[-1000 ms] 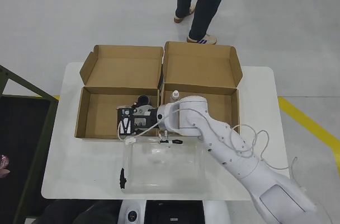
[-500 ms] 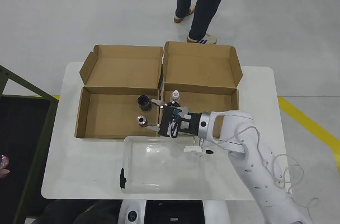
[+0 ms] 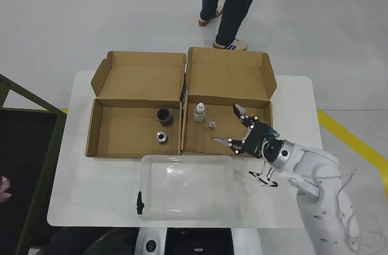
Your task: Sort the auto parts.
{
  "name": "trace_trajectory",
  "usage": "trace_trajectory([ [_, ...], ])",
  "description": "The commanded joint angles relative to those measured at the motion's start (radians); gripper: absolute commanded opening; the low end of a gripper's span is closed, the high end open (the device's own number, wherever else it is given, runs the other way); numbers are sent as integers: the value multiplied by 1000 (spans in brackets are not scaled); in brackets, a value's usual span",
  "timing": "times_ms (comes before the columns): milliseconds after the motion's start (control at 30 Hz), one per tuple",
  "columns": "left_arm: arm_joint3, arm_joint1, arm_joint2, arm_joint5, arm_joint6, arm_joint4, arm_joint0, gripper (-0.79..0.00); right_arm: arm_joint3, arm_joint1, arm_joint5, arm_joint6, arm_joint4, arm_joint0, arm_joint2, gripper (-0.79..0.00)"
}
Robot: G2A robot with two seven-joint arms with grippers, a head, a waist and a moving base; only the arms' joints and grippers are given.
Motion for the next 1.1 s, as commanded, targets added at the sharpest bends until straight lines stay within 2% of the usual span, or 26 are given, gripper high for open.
trace_trajectory([
  [0,0,0,0,0,0,0,0,0,-5,4,16,-41,-18,-39,28,-148],
  [233,0,0,0,0,0,0,0,0,-9,18,76,-179,-71,-146,109,-120],
  [500,0,0,0,0,0,0,0,0,-15,28,155,-273,-85,-254,204,0],
  [867,0,0,0,0,0,0,0,0,-25,35,266,-335,-66,-368,301,0],
  [1067,0,0,0,0,0,0,0,-1,-23,39,262,-345,-71,-393,328,0],
])
